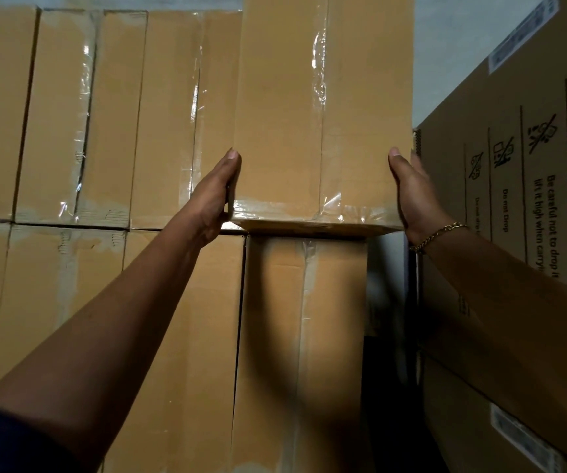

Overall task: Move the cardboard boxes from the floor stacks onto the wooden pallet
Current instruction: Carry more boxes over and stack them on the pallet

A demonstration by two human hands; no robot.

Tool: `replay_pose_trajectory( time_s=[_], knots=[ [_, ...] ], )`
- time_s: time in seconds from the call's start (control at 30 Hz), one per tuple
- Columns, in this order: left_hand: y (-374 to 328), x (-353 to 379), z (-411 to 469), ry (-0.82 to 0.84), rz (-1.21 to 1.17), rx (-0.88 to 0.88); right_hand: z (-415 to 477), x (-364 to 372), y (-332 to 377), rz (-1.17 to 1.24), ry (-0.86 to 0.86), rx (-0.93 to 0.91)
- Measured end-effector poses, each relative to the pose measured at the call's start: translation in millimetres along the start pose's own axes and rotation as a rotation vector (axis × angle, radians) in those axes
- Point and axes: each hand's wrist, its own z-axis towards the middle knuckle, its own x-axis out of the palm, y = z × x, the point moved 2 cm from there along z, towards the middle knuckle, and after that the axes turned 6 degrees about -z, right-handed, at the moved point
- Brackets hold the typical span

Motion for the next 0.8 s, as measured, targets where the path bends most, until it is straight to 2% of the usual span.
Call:
replay_pose_trajectory(
  time_s=[0.17,0.47,0.63,0.8],
  knots=[
    [2.6,10.8,1.6,-0.055,-0.005,0.038,2.6,-11.4,-5.8,0.166,0.047,0.107],
    [9.8,15.2,12.2,-0.045,-0.132,0.038,-2.2,-6.5,-39.1,0.267,0.029,0.271],
    [12.7,17.8,17.2,-0.134,-0.130,0.058,-2.6,-3.6,-43.8,0.356,0.099,0.294],
    [8.3,15.7,12.0,-0.074,-0.089,0.012,2.7,5.4,-55.1,0.309,0.098,0.246]
  ],
)
